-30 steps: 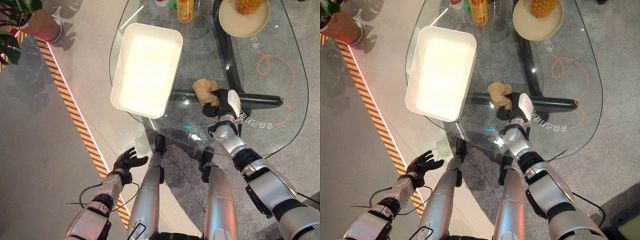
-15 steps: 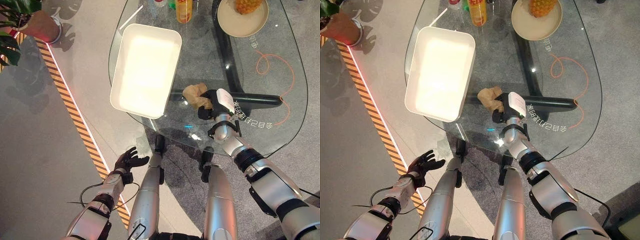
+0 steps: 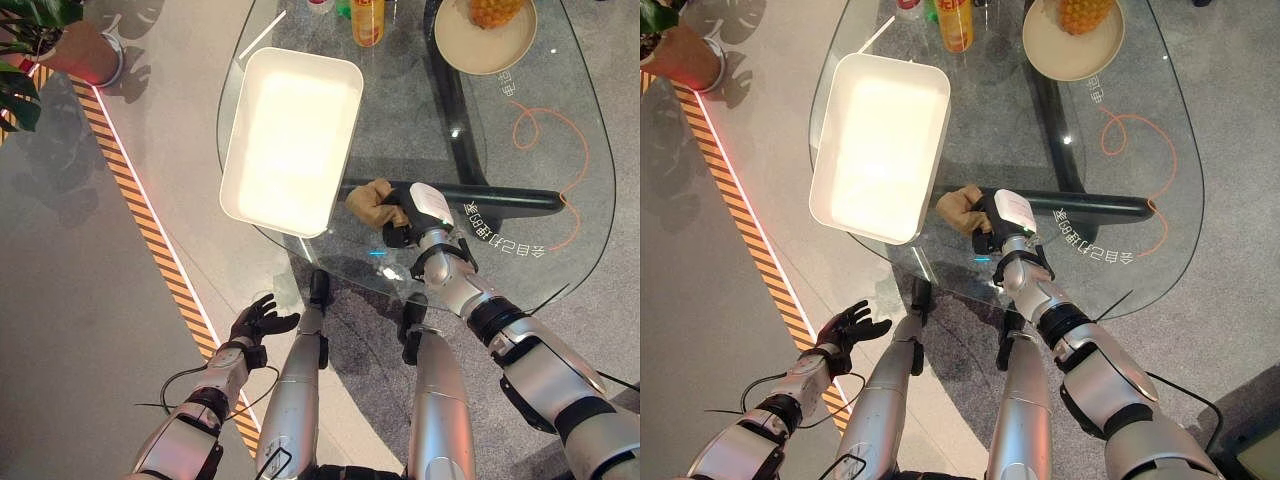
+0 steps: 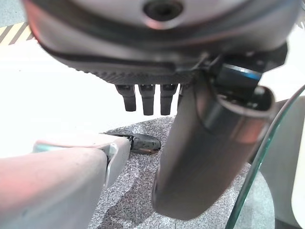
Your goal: Wipe the table with a cloth and put it in the basket.
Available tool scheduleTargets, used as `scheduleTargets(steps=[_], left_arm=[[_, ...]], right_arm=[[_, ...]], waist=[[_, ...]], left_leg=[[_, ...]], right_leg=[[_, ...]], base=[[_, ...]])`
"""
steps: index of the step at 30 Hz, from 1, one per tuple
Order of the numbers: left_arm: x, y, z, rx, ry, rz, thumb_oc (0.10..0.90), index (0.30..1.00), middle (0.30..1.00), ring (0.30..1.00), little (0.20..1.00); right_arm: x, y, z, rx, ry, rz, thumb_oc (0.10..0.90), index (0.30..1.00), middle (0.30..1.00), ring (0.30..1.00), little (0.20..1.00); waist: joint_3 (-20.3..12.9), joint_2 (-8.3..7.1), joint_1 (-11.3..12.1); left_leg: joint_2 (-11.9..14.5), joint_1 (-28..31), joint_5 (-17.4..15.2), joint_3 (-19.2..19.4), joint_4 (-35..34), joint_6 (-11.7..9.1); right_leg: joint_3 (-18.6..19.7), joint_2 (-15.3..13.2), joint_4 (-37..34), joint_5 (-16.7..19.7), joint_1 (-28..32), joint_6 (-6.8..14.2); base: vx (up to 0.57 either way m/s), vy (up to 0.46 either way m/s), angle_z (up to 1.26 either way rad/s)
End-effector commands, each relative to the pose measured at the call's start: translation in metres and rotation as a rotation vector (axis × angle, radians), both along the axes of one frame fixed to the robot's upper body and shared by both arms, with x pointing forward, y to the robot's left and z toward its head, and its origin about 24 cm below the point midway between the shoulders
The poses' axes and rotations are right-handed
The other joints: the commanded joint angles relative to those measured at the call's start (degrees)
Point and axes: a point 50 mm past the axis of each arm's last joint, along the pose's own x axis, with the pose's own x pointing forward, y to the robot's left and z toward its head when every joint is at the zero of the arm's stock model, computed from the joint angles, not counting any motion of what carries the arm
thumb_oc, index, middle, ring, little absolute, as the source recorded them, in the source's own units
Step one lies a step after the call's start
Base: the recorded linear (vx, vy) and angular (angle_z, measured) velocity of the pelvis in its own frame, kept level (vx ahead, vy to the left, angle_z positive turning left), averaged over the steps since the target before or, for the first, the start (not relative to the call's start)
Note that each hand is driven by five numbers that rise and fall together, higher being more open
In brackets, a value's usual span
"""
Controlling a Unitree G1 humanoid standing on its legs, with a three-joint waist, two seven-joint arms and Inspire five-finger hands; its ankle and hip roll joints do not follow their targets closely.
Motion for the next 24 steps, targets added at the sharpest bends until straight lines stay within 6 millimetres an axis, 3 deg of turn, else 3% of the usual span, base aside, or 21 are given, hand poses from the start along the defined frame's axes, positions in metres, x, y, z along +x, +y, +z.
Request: scheduleTargets(steps=[1, 11, 24], left_arm=[[-0.008, 0.002, -0.007, 0.014, 0.014, 0.028, 0.8, 0.9, 0.9, 0.9, 0.9], [-0.007, 0.003, -0.006, 0.015, 0.017, 0.028, 0.8, 0.9, 0.9, 0.9, 0.9], [-0.007, 0.007, -0.005, 0.023, 0.019, 0.025, 0.8, 0.9, 0.9, 0.9, 0.9]], right_arm=[[-0.007, 0.057, 0.022, -0.015, -0.065, 0.292, 0.1, 0.3, 0.3, 0.3, 0.2], [-0.008, 0.055, 0.015, -0.061, -0.006, 0.321, 0.1, 0.3, 0.3, 0.3, 0.2], [0.004, 0.025, 0.034, -0.047, -0.118, 0.179, 0.1, 0.3, 0.3, 0.3, 0.2]], waist=[[-0.91, 0.3, 0.23], [-0.91, 0.28, 0.26], [-0.91, 0.27, 0.55]], left_leg=[[-3.26, -0.09, -7.87, 3.55, 6.94, 2.48], [-3.29, -0.27, -7.53, 3.33, 6.71, 2.44], [-2.75, -0.87, -7.56, 3.22, 7.44, 2.6]], right_leg=[[-0.58, -0.85, -12.87, 8.9, 2.49, 1.39], [-0.62, -0.74, -12.63, 8.96, 2.06, 1.41], [-0.81, -0.87, -11.55, 9.03, 1.36, 1.58]], base=[[0.0, 0.0, 0.0], [0.0, 0.0, 0.0], [0.0, 0.0, 0.0]])
